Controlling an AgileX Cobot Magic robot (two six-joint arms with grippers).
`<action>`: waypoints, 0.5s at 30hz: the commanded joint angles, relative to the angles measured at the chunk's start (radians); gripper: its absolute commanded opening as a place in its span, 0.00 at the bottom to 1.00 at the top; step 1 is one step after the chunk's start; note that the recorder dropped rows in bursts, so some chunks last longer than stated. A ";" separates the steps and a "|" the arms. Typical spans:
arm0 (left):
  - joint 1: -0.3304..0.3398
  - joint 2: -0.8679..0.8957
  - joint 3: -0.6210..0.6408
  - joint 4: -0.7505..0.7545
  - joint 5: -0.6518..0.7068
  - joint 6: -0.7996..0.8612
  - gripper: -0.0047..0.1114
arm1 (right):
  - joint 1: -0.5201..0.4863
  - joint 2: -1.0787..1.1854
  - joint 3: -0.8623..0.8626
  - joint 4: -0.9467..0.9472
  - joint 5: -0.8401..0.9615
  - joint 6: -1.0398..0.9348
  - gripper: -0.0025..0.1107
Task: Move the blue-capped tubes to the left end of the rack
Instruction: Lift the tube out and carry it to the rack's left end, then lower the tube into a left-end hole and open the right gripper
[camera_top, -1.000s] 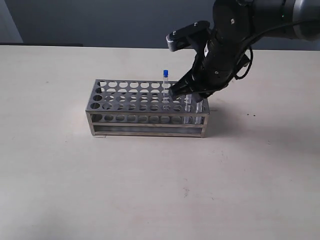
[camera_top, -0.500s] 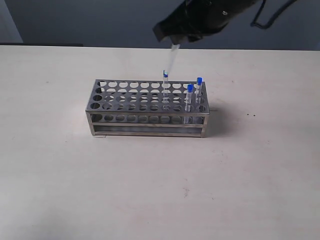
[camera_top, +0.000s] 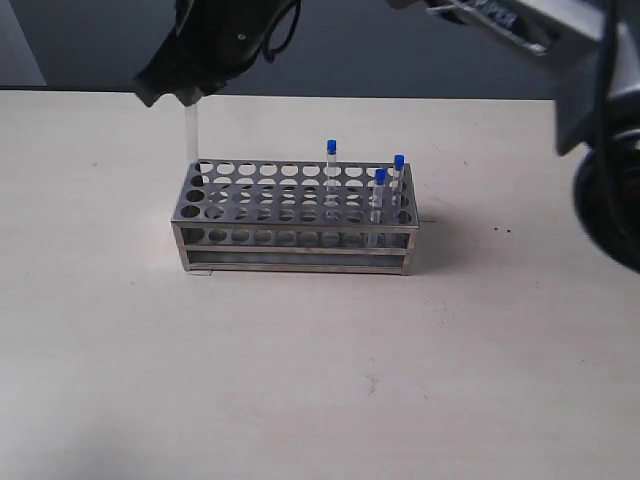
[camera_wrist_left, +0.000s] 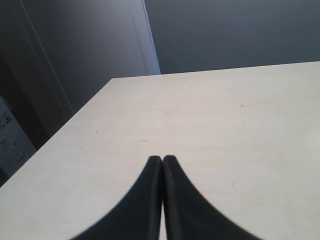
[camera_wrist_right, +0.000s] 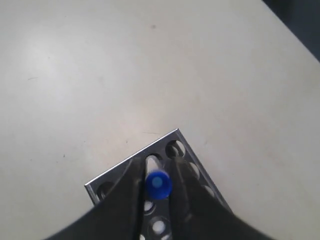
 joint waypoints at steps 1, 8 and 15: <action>-0.003 0.003 0.003 -0.001 -0.012 -0.006 0.04 | 0.003 0.074 -0.105 -0.023 0.056 0.027 0.02; -0.003 0.003 0.003 -0.001 -0.012 -0.006 0.04 | 0.003 0.090 -0.106 -0.060 0.064 0.027 0.02; -0.003 0.003 0.003 -0.001 -0.012 -0.006 0.04 | 0.003 0.107 -0.106 -0.060 0.041 0.027 0.02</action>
